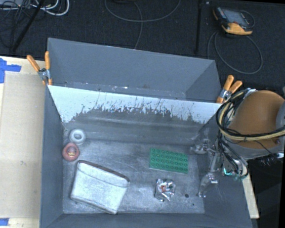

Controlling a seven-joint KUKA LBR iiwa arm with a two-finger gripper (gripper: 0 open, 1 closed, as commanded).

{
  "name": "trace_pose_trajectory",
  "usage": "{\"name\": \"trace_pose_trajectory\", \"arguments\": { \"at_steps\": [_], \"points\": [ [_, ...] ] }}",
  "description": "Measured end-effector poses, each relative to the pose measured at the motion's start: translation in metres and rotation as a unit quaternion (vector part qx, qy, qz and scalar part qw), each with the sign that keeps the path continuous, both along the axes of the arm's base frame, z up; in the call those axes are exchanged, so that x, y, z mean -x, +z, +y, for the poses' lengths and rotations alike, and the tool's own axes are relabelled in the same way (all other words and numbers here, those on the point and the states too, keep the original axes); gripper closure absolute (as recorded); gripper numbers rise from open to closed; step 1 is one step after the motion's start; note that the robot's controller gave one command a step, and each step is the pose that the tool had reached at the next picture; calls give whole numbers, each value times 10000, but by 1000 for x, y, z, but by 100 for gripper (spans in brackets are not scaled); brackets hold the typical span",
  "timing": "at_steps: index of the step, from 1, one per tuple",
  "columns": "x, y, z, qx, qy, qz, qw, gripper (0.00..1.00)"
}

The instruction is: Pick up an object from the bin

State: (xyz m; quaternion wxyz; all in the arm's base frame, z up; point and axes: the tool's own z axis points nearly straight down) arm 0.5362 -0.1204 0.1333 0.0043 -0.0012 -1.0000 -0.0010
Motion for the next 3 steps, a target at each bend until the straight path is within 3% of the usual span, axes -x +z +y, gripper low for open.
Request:
{"name": "trace_pose_trajectory", "arguments": {
  "at_steps": [1,2,3],
  "points": [
    [-38,-58,81,19,1215,-119,9925,0],
    [-41,-55,82,21,1228,-175,9923,100],
    [-31,70,72,12,1483,-82,9889,100]
  ]
}}
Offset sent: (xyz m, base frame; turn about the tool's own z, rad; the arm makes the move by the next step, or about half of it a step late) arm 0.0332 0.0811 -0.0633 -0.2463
